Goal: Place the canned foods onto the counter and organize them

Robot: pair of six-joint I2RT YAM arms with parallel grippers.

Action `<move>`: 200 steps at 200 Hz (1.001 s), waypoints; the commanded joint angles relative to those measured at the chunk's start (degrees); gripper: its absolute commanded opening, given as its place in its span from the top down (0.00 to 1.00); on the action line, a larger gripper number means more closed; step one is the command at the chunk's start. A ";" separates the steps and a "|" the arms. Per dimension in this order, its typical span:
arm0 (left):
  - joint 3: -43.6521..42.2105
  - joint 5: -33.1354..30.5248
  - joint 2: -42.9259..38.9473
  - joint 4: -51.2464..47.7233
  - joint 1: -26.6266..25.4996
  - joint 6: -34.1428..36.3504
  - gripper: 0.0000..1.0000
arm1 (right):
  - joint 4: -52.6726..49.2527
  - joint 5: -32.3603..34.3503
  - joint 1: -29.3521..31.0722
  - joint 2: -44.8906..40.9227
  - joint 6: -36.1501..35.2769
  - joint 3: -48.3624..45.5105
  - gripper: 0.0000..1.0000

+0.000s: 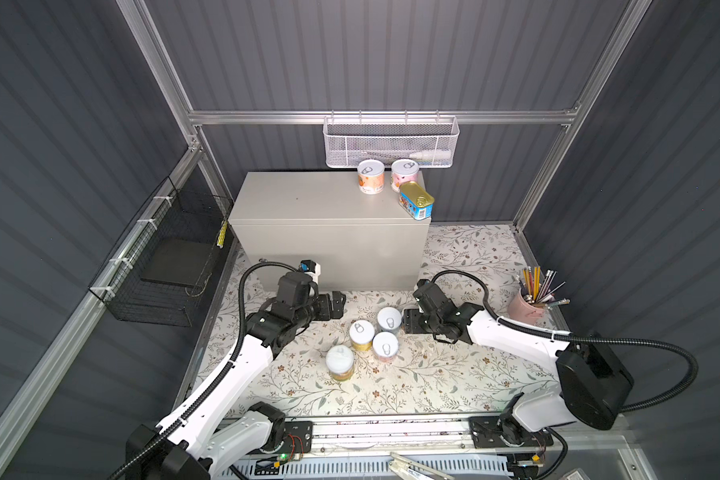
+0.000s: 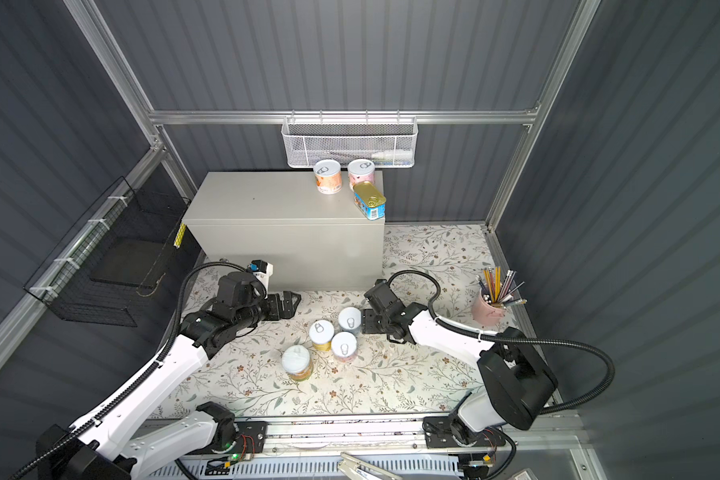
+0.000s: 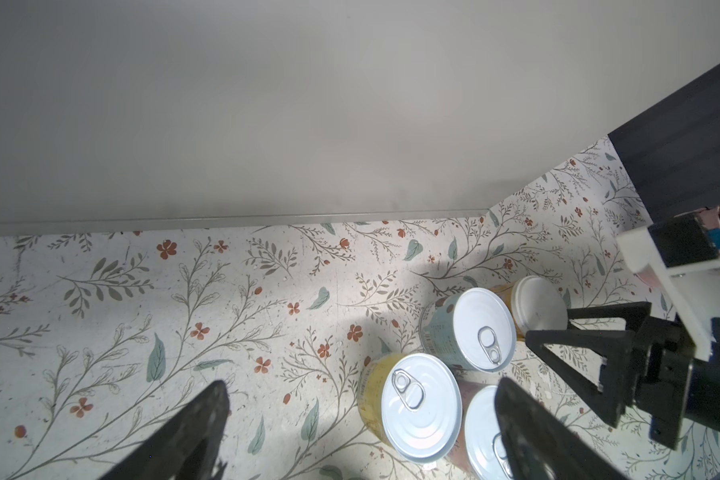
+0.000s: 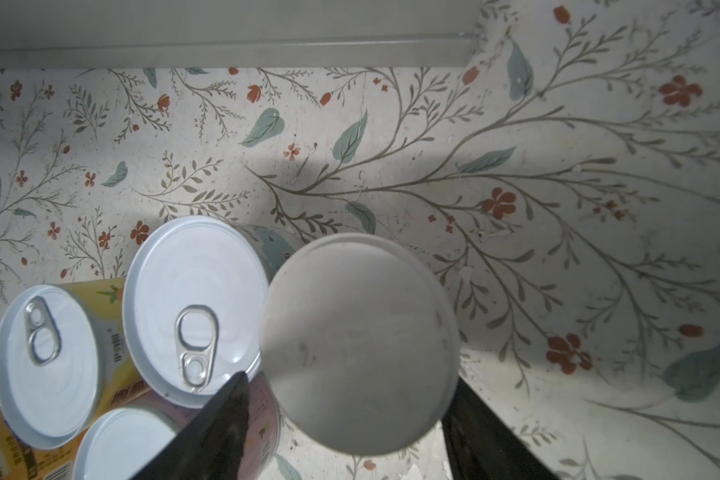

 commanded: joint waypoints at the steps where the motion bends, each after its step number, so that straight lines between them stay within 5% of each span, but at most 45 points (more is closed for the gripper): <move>1: -0.94 -0.05 -1.24 -1.10 -0.24 0.01 0.00 | -1.17 3.62 0.31 1.07 -0.22 1.76 0.29; 88: 0.01 -0.06 -0.50 -1.61 -0.30 0.17 0.00 | -3.43 10.11 0.21 4.32 -0.82 3.81 0.29; 126: -0.20 0.47 -0.76 -1.54 -0.30 0.17 0.00 | -3.41 10.33 -0.23 5.49 -1.46 4.59 0.23; 200: -0.78 0.71 -1.56 -1.64 -0.22 -0.62 0.00 | -0.70 10.15 -1.02 7.66 -1.58 5.91 0.27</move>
